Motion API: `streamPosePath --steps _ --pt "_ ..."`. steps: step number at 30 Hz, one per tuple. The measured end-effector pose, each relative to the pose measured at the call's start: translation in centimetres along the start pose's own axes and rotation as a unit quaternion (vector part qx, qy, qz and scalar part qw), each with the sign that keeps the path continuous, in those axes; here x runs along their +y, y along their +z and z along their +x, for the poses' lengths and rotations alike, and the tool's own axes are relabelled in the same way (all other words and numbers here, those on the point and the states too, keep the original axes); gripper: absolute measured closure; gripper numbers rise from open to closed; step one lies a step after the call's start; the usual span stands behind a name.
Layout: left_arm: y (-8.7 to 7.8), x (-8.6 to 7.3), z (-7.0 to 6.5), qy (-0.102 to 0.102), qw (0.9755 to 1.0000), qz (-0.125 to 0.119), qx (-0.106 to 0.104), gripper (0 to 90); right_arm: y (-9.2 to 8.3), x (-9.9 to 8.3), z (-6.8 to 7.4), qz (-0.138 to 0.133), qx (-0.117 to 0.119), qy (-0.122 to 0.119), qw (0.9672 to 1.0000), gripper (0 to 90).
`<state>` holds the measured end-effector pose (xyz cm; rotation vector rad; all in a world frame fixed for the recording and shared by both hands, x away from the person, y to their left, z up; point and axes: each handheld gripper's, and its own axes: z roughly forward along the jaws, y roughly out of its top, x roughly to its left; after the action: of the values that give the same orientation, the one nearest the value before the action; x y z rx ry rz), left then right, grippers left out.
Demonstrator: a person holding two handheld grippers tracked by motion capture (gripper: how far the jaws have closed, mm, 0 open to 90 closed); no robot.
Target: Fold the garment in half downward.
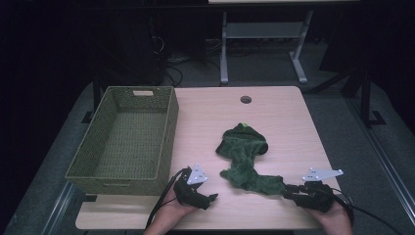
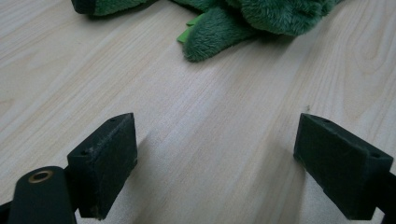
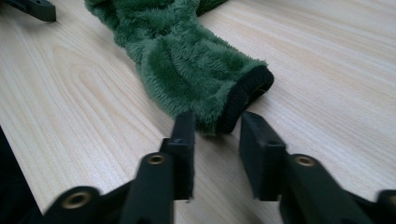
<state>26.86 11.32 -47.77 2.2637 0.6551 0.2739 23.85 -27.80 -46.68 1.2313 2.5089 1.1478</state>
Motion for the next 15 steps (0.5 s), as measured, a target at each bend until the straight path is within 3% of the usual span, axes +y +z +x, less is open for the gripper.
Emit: streamPosePath --steps 2,5,15 --pt "0.0 0.0 0.0 0.0 1.0 0.0 0.0 12.7 0.1 0.0 0.0 -0.001 -0.001 -0.001 1.0 77.6" --pt "0.0 0.0 0.0 0.0 1.0 0.0 0.0 12.7 -0.1 0.1 -0.1 -0.004 -0.004 -0.001 1.0 81.9" --pt "0.0 0.0 0.0 -0.003 1.0 0.0 0.002 12.6 -1.6 0.8 0.5 -0.034 -0.002 -0.012 0.9994 84.5"
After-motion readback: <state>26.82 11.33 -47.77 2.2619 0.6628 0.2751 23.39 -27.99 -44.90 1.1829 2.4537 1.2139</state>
